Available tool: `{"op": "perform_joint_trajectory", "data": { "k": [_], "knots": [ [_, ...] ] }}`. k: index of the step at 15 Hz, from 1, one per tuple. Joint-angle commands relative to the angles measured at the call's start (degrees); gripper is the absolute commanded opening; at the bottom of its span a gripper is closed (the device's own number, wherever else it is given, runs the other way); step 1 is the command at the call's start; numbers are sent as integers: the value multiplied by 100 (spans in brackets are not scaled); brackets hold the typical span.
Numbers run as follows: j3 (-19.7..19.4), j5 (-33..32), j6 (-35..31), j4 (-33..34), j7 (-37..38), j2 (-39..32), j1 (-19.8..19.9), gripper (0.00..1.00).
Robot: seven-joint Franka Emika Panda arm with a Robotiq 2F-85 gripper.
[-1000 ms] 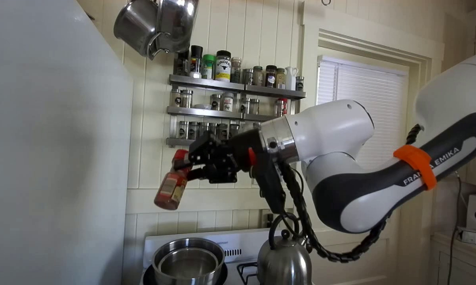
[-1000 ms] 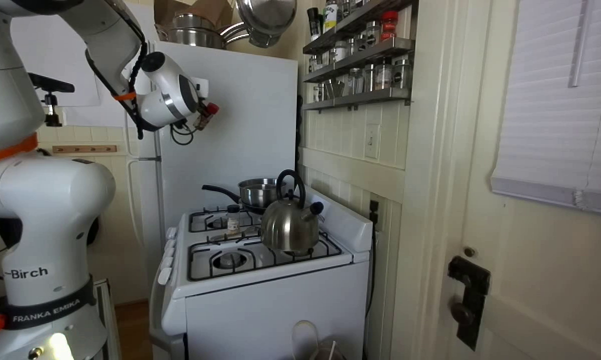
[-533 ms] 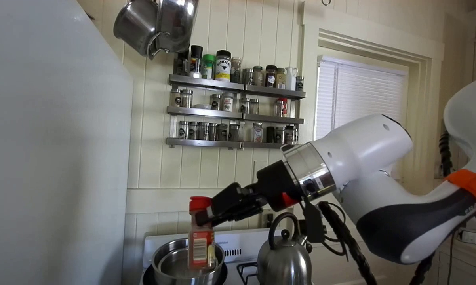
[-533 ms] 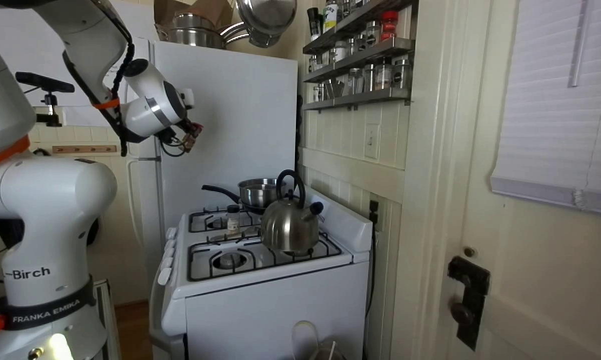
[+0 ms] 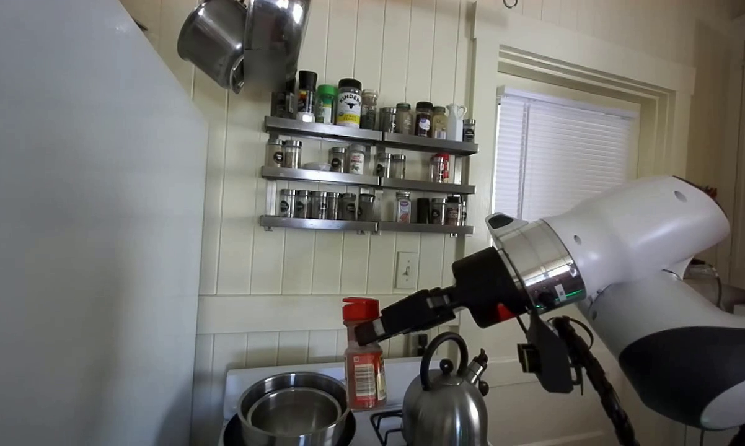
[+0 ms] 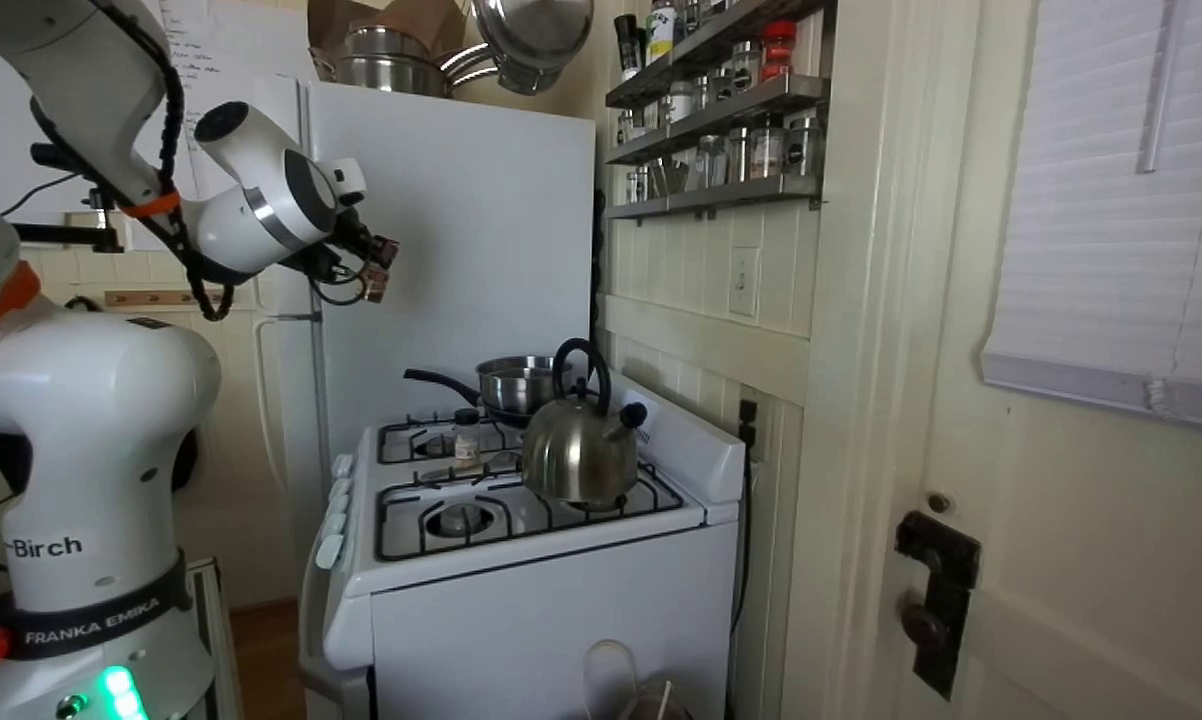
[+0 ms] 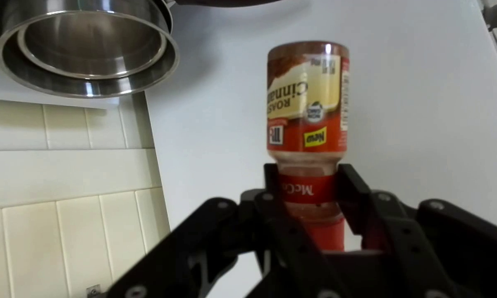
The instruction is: Pick up the bottle from the shelf and put it on the stove
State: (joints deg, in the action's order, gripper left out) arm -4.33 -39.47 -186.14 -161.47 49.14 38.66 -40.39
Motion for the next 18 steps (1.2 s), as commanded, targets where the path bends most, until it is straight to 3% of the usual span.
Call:
{"op": "perform_joint_trajectory", "data": {
  "k": [1,3,7,12,18],
  "knots": [
    [0,1,1,0,-4,-2,1,13],
    [235,-355,-268,83,243,-165,499,13],
    [753,-1278,-672,208,1522,-520,1277,13],
    [1755,-2634,-811,244,3099,-581,2286,13],
    [2555,-4812,28,265,5441,-681,2503,13]
  ]
}}
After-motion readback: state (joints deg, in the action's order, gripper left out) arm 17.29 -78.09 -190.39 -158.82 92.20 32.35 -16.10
